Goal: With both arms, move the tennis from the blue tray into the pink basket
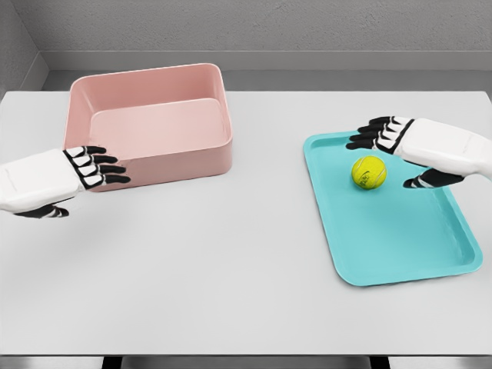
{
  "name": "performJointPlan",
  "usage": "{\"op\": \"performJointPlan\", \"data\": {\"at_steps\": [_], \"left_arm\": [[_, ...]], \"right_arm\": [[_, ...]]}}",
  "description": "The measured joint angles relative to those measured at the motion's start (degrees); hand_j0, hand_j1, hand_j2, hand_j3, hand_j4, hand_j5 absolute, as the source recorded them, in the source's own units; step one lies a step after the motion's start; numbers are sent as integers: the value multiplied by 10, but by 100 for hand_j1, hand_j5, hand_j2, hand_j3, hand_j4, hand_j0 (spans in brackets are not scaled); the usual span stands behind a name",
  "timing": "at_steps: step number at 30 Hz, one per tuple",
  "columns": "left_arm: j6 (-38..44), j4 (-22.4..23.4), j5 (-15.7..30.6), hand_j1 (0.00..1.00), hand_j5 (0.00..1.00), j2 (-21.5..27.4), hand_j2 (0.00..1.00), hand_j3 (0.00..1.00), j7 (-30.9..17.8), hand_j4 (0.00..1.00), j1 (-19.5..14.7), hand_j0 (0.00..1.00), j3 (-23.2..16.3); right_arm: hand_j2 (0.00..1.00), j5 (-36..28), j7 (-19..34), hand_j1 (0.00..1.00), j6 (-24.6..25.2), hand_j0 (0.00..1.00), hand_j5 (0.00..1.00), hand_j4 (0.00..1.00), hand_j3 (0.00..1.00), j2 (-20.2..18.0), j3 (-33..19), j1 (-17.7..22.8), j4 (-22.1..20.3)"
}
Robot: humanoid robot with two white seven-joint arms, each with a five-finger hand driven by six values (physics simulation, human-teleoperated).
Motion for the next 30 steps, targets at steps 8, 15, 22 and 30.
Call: {"op": "performJointPlan", "data": {"at_steps": [8,15,22,30], "left_arm": [[0,-1,-39,100,100,15,100,100,-14,100,0,100,-20],[0,-1,-41,100,100,15,100,100,-22,100,0,100,-33],[0,-1,-41,100,100,12,100,100,-29,100,-4,100,-48],[0,-1,-38,100,100,13,100,100,-29,100,-9,100,-49]], "right_arm": [[100,25,1,100,0,100,100,100,100,23,7,-36,47],[100,45,176,100,0,100,100,100,100,108,19,-105,125],[100,47,210,100,-1,100,100,100,100,130,63,-137,161],[100,51,213,100,-1,100,100,100,100,178,113,-167,243]]}}
